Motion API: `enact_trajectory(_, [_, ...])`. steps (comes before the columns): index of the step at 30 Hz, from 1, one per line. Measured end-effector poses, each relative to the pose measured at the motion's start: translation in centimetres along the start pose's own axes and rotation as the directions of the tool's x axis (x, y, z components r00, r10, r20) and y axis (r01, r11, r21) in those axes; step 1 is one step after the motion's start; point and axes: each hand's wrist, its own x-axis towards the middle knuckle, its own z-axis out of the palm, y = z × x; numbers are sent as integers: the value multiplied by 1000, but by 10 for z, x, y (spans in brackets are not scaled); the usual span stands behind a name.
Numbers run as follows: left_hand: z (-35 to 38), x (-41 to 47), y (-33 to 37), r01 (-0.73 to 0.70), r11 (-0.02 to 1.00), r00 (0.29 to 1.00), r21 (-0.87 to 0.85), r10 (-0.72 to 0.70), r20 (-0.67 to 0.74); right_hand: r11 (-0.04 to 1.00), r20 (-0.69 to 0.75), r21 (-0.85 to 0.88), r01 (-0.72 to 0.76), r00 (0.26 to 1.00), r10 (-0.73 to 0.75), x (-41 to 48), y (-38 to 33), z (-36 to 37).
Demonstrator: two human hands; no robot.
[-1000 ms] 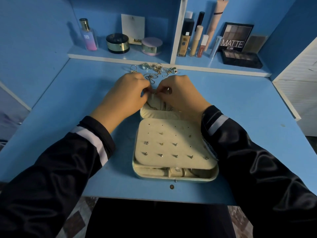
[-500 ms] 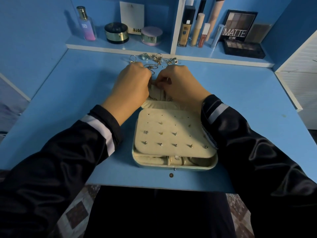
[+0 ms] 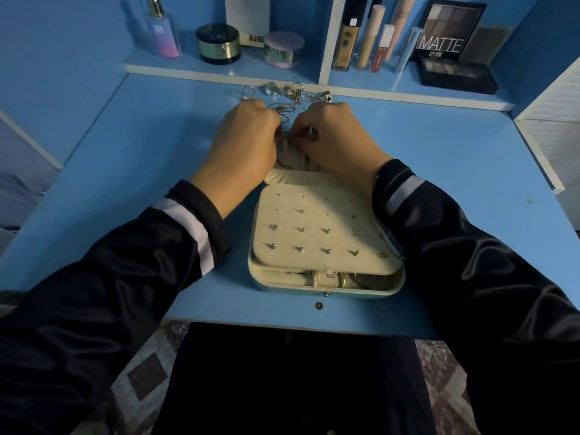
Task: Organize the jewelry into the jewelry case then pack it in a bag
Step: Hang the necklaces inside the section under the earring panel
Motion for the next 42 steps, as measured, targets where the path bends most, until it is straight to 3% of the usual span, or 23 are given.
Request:
enact_trajectory(6, [-1,2,-2,-150,988,987,31,148,58,1000,58,-7,21,998,-21,-3,-2,-3])
enact_trajectory(10, [-5,-1,-10,-100,992,992,-81,105,62,997,85,71,-20,996,14,-7,-2,-7])
enact_trajectory(15, [-18,-5,-18,-47,966,969,-253,106,225,983,158,174,-63,987,36,-12,-3,-15])
enact_trajectory(19, [-25,-7,-24,1,931,965,-364,95,246,940,151,304,-156,982,114,-16,2,-25])
enact_trajectory(30, [-19,-1,-18,-119,965,956,-235,175,237,976,255,104,-193,953,162,-12,-1,-27])
enact_trajectory(36, [-19,1,-23,-149,932,919,-330,253,301,981,296,34,-189,940,171,-7,-4,-28])
enact_trajectory(42, [-18,-1,-31,-57,872,909,-487,247,336,981,307,34,-192,936,173,-6,3,-33])
